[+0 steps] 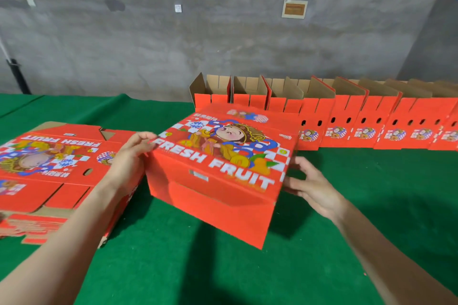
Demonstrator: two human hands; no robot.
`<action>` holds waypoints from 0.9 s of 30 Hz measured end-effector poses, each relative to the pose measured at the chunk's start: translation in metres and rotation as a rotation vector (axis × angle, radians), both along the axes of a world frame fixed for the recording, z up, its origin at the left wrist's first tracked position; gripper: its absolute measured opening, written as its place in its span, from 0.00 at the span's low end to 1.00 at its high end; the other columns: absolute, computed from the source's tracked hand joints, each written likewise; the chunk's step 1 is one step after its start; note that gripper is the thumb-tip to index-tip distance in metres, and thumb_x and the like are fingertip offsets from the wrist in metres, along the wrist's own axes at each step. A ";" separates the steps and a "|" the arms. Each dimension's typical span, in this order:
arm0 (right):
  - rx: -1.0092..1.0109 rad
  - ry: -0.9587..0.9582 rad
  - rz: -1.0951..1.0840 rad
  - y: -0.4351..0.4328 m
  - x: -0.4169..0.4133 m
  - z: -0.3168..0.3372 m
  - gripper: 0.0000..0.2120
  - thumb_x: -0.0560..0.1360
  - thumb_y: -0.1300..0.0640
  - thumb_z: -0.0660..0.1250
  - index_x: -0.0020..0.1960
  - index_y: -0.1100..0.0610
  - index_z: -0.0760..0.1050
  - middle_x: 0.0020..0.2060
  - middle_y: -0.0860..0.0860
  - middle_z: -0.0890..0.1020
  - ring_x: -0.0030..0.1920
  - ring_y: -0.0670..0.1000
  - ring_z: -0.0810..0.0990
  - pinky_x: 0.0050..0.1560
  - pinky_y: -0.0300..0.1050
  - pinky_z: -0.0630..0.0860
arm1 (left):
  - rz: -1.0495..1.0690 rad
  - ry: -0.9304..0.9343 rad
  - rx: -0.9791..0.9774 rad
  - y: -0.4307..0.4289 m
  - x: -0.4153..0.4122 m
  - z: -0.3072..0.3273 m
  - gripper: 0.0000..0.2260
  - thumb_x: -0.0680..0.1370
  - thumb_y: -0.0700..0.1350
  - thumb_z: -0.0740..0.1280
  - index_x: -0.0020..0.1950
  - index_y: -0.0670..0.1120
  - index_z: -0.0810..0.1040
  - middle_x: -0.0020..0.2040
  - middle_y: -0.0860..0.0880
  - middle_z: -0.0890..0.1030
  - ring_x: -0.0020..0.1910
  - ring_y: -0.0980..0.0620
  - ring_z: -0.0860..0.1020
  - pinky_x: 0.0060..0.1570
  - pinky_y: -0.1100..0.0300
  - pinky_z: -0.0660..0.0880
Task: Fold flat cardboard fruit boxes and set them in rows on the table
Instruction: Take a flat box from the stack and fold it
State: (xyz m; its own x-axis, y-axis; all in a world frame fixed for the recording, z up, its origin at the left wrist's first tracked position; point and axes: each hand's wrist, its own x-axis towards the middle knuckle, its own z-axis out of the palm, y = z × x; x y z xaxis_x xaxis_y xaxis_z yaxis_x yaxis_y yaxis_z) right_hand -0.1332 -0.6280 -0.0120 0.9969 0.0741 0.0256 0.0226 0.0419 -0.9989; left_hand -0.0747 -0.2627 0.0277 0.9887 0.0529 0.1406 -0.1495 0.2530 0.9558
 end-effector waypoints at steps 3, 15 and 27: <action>-0.297 -0.112 -0.136 0.008 -0.002 -0.002 0.20 0.63 0.66 0.78 0.49 0.53 0.74 0.64 0.51 0.66 0.49 0.51 0.80 0.46 0.37 0.76 | 0.053 0.006 0.151 0.000 0.003 -0.014 0.15 0.76 0.26 0.57 0.52 0.43 0.74 0.53 0.42 0.78 0.42 0.54 0.79 0.44 0.65 0.76; -1.049 -0.447 -0.589 0.055 0.004 -0.067 0.18 0.62 0.64 0.79 0.49 0.53 0.81 0.67 0.60 0.62 0.61 0.65 0.69 0.61 0.59 0.73 | -0.044 -0.043 0.798 -0.064 0.001 -0.039 0.20 0.77 0.38 0.67 0.68 0.45 0.71 0.67 0.46 0.74 0.65 0.46 0.73 0.62 0.56 0.70; -1.218 -0.177 -0.362 0.059 -0.023 -0.124 0.32 0.74 0.65 0.63 0.73 0.43 0.63 0.68 0.57 0.52 0.66 0.62 0.66 0.67 0.50 0.68 | -0.410 -0.371 1.061 -0.169 0.008 -0.025 0.17 0.80 0.45 0.63 0.69 0.49 0.71 0.66 0.44 0.70 0.77 0.47 0.48 0.69 0.65 0.53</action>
